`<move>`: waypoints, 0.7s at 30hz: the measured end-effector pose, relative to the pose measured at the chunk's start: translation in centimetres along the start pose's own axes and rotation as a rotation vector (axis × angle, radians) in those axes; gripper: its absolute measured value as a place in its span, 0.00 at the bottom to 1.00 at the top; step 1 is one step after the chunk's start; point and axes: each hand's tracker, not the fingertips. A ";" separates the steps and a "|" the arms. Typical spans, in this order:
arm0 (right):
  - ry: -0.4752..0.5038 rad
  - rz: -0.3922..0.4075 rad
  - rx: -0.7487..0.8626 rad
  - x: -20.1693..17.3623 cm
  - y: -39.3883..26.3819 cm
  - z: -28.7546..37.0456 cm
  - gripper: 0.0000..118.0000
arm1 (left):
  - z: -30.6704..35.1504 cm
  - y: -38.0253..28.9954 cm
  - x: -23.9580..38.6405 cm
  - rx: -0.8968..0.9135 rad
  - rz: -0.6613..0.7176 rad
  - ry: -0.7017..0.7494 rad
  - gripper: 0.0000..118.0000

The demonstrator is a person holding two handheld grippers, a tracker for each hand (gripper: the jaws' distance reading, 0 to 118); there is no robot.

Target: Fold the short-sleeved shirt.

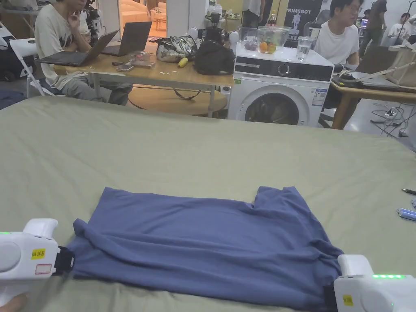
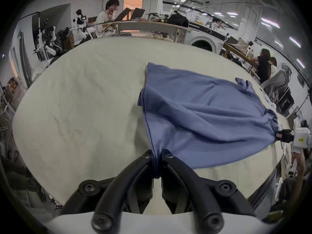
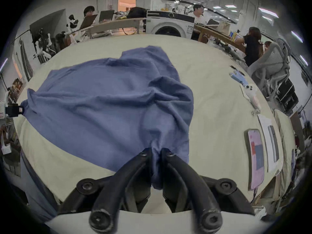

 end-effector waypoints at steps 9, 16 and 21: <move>-0.035 0.017 0.003 -0.8 0.2 -1.4 0.19 | -3.0 -0.5 -0.2 -0.021 0.011 0.033 0.01; -0.029 -0.046 0.234 -1.2 2.5 4.0 0.37 | 1.3 0.8 1.6 0.149 0.010 0.031 0.26; -0.016 -0.088 0.491 -3.1 4.0 5.9 0.37 | 4.1 0.9 5.2 0.402 -0.082 0.035 0.26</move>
